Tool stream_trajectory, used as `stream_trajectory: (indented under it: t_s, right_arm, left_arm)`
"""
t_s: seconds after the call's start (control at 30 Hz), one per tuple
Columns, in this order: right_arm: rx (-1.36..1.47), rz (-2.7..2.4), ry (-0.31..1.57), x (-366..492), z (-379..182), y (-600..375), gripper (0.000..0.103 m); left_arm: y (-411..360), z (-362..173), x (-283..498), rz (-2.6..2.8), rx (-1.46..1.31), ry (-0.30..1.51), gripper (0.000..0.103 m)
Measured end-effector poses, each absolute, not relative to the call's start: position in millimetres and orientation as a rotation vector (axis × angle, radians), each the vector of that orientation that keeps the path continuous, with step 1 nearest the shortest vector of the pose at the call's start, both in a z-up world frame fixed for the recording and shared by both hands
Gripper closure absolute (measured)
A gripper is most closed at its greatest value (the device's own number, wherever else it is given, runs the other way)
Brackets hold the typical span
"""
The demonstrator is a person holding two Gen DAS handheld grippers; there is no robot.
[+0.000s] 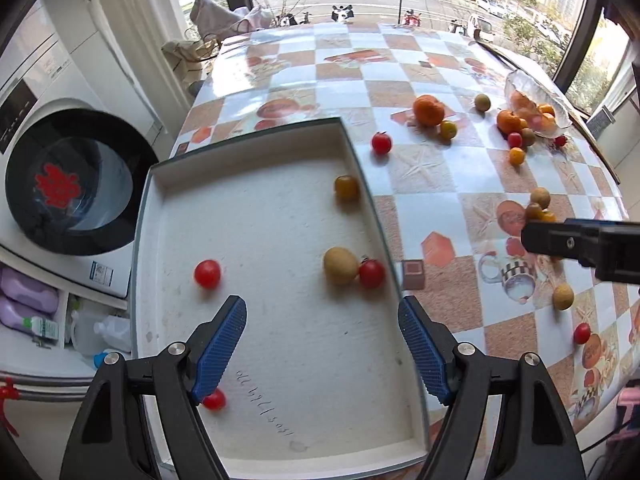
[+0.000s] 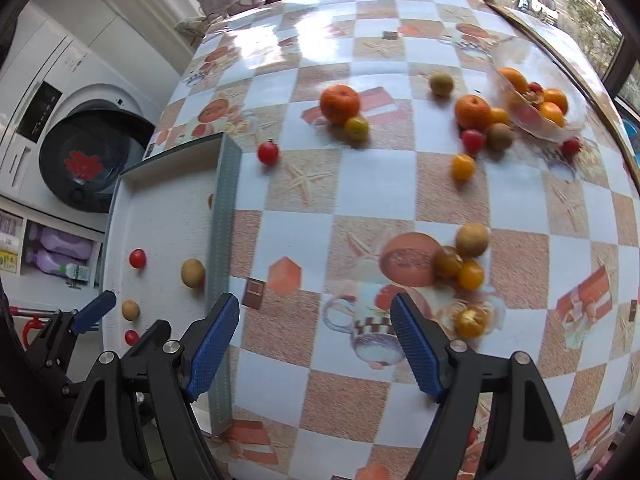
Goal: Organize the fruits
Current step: 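Move both tools back toward a red tomato on the table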
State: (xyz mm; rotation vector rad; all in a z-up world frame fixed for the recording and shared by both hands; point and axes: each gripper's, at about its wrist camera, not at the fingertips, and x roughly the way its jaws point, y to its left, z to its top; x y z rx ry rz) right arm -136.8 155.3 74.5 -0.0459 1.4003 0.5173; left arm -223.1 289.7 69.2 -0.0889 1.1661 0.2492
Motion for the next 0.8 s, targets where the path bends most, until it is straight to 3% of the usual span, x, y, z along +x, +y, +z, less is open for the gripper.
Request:
stream_trajectory:
  t_s: [0.4,0.8]
  right_arm:
    - [0.012,0.302,1.468,-160,52,39,0.022]
    - [-0.005,0.317,1.522,-195,32,21,0.023]
  left_arm:
    - [206,62,-155,0.005,0.041,1.163,0.024]
    - [162,18,-120,-0.091,0.07,1.215,0.024]
